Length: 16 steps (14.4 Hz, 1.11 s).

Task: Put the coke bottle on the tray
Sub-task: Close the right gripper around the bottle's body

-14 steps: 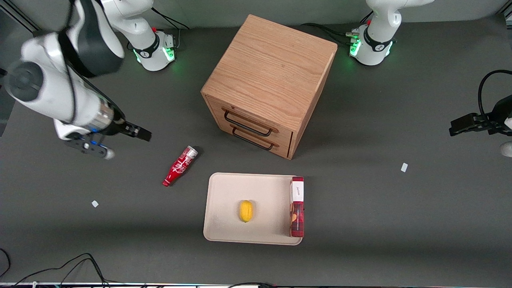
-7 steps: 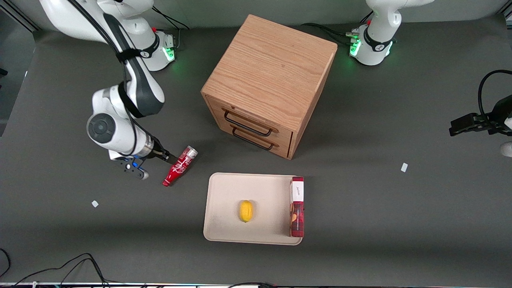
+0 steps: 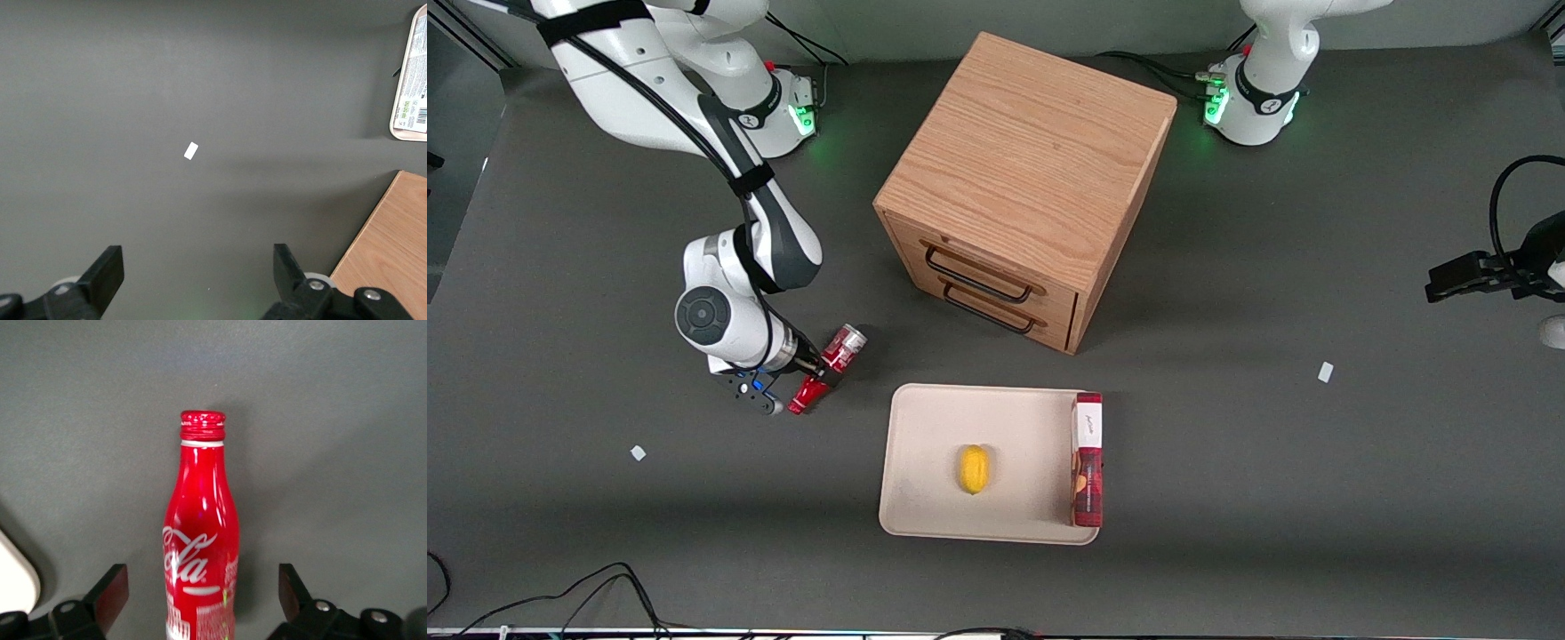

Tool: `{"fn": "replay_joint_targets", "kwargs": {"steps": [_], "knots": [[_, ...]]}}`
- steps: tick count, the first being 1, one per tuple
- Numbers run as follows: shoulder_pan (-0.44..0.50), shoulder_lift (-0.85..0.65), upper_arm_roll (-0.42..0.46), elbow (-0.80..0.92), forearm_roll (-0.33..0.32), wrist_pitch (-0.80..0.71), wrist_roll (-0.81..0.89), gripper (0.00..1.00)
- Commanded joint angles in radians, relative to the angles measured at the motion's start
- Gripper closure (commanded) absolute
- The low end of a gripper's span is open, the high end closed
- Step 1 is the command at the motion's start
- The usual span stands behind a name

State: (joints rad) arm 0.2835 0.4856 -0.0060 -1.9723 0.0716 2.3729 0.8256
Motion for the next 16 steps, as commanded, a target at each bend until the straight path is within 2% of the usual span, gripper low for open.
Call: {"fn": "replay_joint_targets", "kwargs": {"steps": [1, 3, 5, 6, 8, 10, 13, 16], "knots": [[0.006, 0.039, 0.005, 0.003, 0.01, 0.061, 0.027, 0.0], [0.006, 0.051, 0.005, 0.003, 0.013, 0.077, 0.027, 0.02], [0.006, 0.056, 0.008, -0.005, 0.013, 0.097, 0.027, 0.18], [0.006, 0.056, 0.009, -0.014, 0.013, 0.11, 0.027, 0.34], [0.005, 0.053, 0.02, -0.016, 0.013, 0.111, 0.026, 0.74], [0.005, 0.047, 0.02, -0.013, 0.013, 0.109, 0.026, 0.98], [0.003, -0.016, 0.018, 0.013, 0.005, 0.059, 0.007, 1.0], [-0.001, -0.038, 0.018, 0.223, 0.004, -0.223, -0.022, 1.0]]}}
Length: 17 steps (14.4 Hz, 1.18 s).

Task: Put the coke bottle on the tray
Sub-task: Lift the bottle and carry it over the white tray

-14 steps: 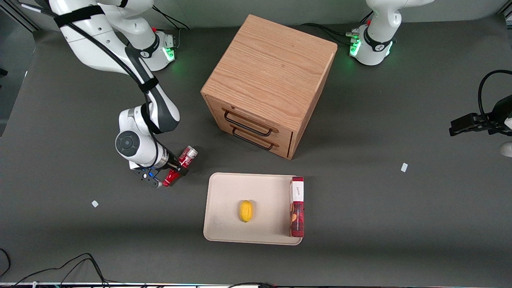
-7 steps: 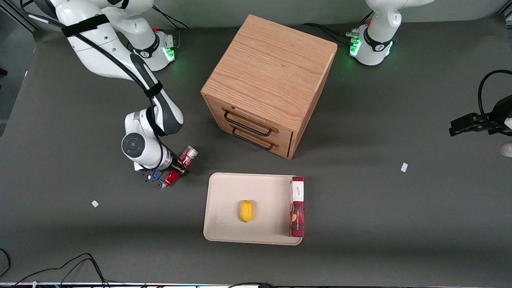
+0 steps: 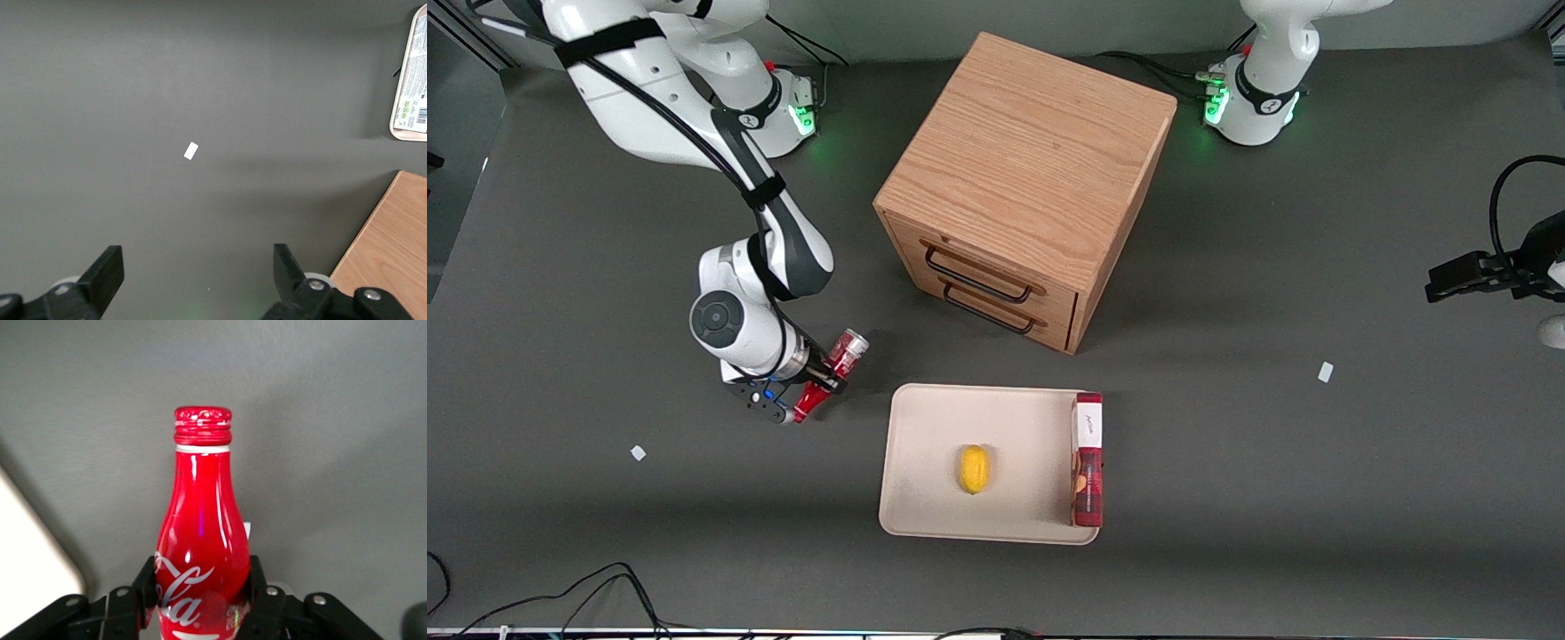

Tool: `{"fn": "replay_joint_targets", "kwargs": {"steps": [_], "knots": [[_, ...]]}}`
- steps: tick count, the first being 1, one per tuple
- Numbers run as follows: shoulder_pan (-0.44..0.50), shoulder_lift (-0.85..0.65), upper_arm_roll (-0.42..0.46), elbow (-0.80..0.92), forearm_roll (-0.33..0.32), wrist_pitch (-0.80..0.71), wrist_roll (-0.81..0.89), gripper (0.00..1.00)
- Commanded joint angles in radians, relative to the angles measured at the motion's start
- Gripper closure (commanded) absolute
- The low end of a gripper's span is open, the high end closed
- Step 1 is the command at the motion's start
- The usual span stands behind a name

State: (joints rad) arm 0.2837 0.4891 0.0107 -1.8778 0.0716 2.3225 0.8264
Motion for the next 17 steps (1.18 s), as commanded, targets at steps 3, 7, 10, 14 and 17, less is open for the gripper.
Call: {"fn": "replay_joint_targets", "kwargs": {"steps": [3, 7, 10, 14, 17], "knots": [[0.0, -0.021, 0.002, 0.354, -0.027, -0.374, -0.11, 1.0], [0.009, 0.025, 0.043, 0.552, -0.121, -0.445, -0.18, 1.0], [0.011, 0.138, 0.115, 0.745, -0.142, -0.463, -0.232, 1.0], [0.031, 0.284, 0.135, 0.836, -0.142, -0.332, -0.386, 1.0], [0.046, 0.38, 0.149, 0.833, -0.142, -0.23, -0.383, 1.0]]}}
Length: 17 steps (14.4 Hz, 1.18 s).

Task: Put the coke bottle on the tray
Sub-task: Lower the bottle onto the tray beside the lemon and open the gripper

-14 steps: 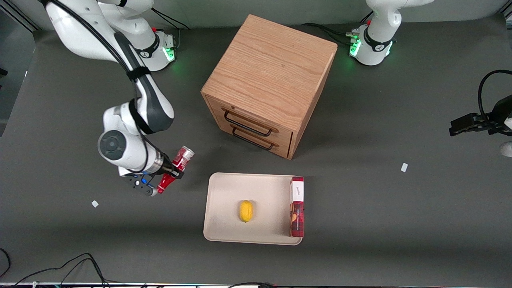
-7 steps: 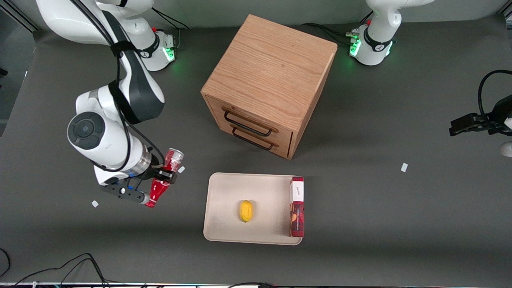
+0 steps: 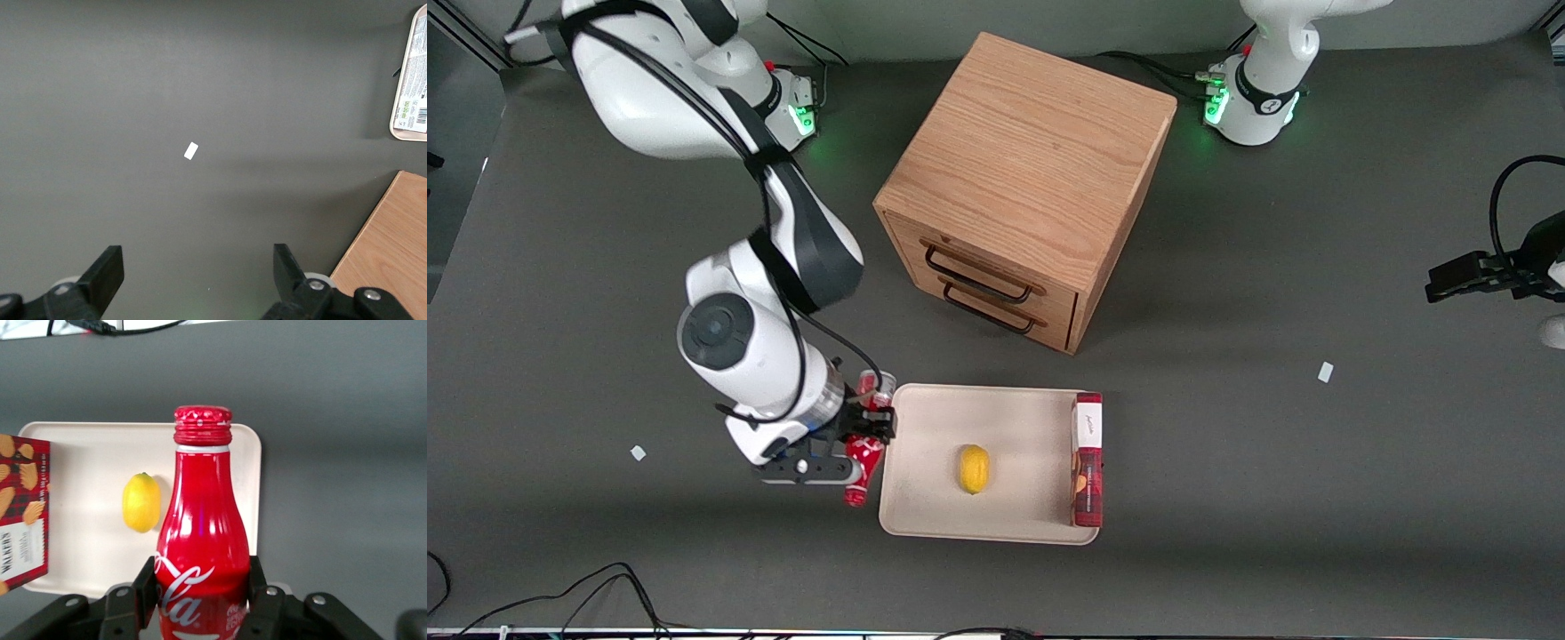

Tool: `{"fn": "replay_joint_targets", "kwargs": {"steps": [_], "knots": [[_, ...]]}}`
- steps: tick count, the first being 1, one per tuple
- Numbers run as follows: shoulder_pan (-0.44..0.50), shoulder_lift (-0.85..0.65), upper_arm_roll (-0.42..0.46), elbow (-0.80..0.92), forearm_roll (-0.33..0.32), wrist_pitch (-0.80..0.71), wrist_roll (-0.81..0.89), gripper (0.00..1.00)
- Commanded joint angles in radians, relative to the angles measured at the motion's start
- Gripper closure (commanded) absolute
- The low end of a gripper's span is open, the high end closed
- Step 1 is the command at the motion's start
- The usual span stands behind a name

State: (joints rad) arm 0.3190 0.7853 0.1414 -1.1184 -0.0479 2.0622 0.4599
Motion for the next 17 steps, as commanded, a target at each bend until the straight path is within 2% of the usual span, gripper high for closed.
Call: {"fn": "replay_joint_targets", "kwargs": {"steps": [1, 2, 6, 7, 10, 12, 13, 15, 16, 17], "knots": [[0.011, 0.104, 0.018, 0.068, -0.023, 0.054, -0.017, 1.0], [0.011, 0.123, 0.018, 0.062, -0.023, 0.082, -0.015, 1.0], [0.012, 0.189, 0.018, 0.014, -0.021, 0.231, -0.009, 0.87], [0.012, 0.199, 0.018, 0.014, -0.021, 0.24, -0.009, 0.81], [0.012, 0.219, 0.017, 0.012, -0.021, 0.26, -0.007, 0.48], [0.011, 0.232, 0.017, 0.008, -0.021, 0.282, -0.007, 0.45], [0.011, 0.233, 0.017, 0.008, -0.021, 0.286, -0.007, 0.4], [0.009, 0.241, 0.015, 0.006, -0.021, 0.302, -0.007, 0.11], [0.008, 0.241, 0.015, 0.003, -0.023, 0.318, -0.007, 0.0], [0.008, 0.241, 0.015, -0.006, -0.023, 0.337, -0.007, 0.0]]}}
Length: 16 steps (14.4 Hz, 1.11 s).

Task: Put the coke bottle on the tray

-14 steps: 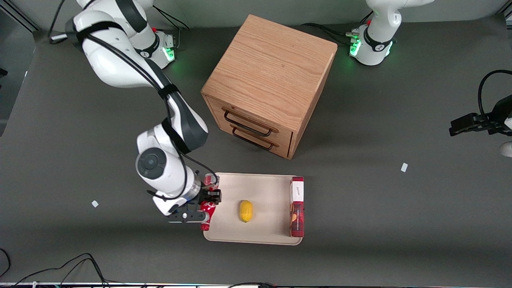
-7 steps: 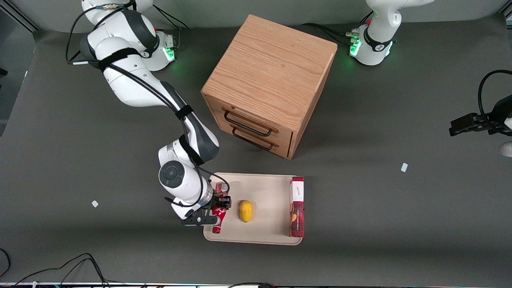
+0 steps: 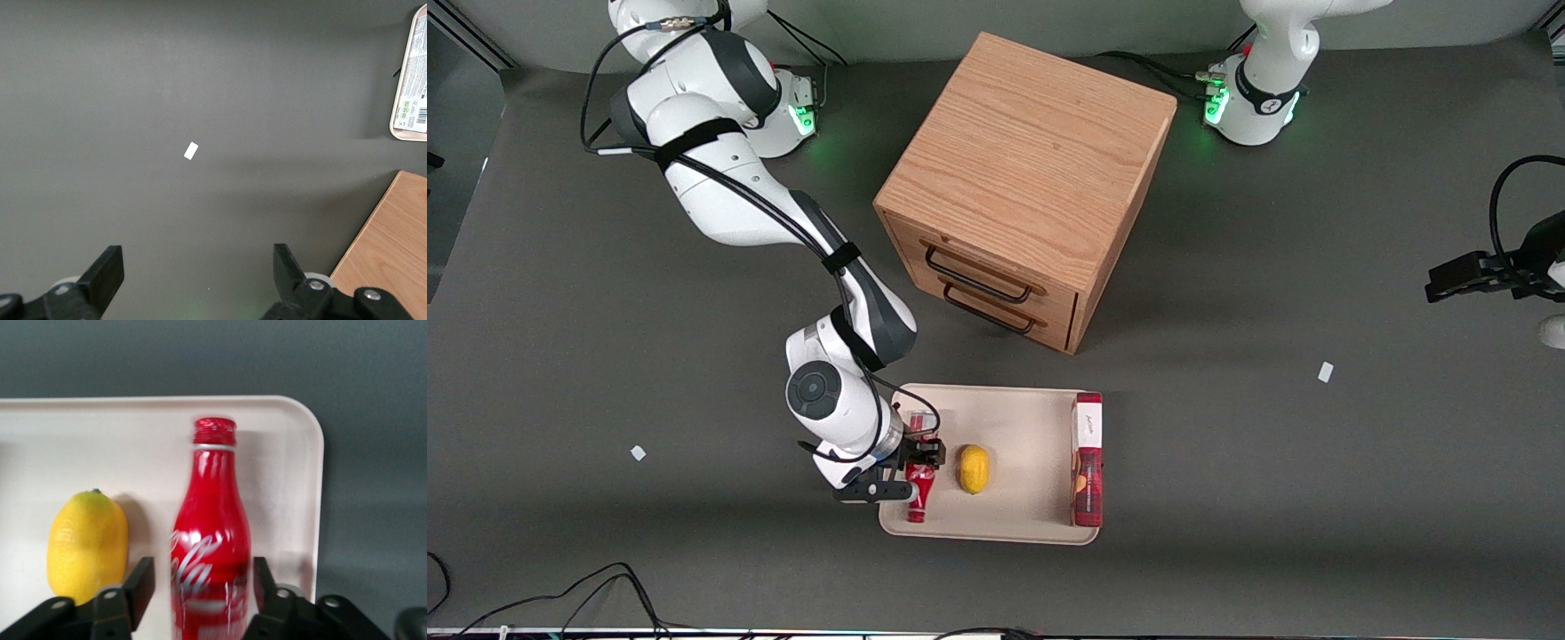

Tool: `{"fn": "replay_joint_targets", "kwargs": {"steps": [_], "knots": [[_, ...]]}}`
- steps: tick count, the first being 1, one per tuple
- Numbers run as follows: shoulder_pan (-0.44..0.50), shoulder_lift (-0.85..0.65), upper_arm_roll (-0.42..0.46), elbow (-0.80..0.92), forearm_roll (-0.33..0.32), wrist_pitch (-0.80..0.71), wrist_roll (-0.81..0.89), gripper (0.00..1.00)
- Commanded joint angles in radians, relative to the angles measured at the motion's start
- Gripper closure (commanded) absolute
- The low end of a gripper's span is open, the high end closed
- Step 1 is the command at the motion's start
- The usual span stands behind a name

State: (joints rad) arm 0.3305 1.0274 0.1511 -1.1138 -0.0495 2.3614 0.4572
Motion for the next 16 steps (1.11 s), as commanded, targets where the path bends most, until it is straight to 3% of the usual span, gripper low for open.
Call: {"fn": "replay_joint_targets", "kwargs": {"steps": [1, 6, 12, 14, 16], "knots": [[-0.005, -0.003, 0.005, -0.018, -0.021, 0.042, -0.005, 0.0], [-0.016, -0.106, -0.001, -0.101, -0.023, 0.026, -0.014, 0.0], [-0.053, -0.51, -0.067, -0.392, -0.007, -0.189, -0.086, 0.0], [-0.07, -0.632, -0.11, -0.47, 0.061, -0.264, -0.185, 0.0], [-0.067, -0.81, -0.178, -0.594, 0.085, -0.3, -0.236, 0.0]]}}
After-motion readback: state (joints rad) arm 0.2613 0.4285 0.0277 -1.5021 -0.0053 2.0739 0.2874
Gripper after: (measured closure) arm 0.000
